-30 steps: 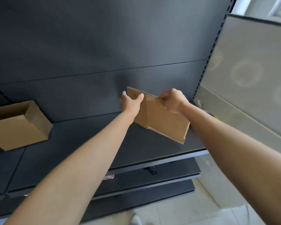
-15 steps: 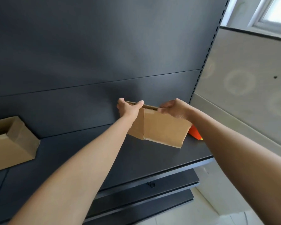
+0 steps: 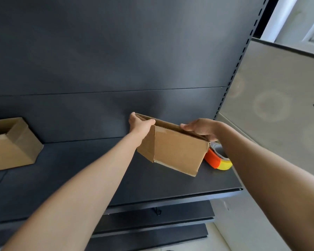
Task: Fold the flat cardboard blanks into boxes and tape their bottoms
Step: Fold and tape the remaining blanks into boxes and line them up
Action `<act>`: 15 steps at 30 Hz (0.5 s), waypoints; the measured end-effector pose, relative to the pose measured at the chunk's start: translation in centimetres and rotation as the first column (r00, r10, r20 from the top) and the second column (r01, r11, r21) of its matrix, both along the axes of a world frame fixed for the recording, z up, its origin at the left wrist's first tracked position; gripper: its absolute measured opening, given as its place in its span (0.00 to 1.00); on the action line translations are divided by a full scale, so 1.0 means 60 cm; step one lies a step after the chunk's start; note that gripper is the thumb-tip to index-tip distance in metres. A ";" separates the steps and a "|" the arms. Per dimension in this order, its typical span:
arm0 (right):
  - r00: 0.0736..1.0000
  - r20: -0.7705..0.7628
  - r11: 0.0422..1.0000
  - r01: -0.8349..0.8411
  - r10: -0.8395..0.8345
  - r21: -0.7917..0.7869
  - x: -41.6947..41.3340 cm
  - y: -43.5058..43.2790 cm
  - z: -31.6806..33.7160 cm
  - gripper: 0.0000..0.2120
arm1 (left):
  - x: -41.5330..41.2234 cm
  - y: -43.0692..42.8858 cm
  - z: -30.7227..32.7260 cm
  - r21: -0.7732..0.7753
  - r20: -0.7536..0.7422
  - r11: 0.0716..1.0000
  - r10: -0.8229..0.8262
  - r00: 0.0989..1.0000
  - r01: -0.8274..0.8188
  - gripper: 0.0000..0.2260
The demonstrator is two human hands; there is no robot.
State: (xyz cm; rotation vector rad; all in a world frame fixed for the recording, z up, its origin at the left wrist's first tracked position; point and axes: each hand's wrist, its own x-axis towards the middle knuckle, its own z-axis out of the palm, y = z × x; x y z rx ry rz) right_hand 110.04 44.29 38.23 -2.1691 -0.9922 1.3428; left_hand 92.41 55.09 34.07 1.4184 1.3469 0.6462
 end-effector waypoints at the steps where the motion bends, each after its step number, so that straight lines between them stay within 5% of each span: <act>1: 1.000 -0.005 1.000 0.012 -0.012 0.005 0.002 0.001 0.000 0.20 | 0.001 -0.002 -0.001 -0.002 -0.011 1.000 -0.009 1.000 0.009 0.38; 9: 0.981 0.113 0.988 0.152 -0.154 0.029 0.012 0.030 -0.009 0.25 | -0.012 -0.009 -0.003 -0.034 0.014 0.995 -0.098 0.995 0.098 0.36; 15: 0.934 0.317 0.981 0.125 -0.167 0.146 0.014 0.050 -0.009 0.18 | -0.026 -0.015 -0.003 -0.068 0.076 0.979 -0.185 0.980 0.191 0.35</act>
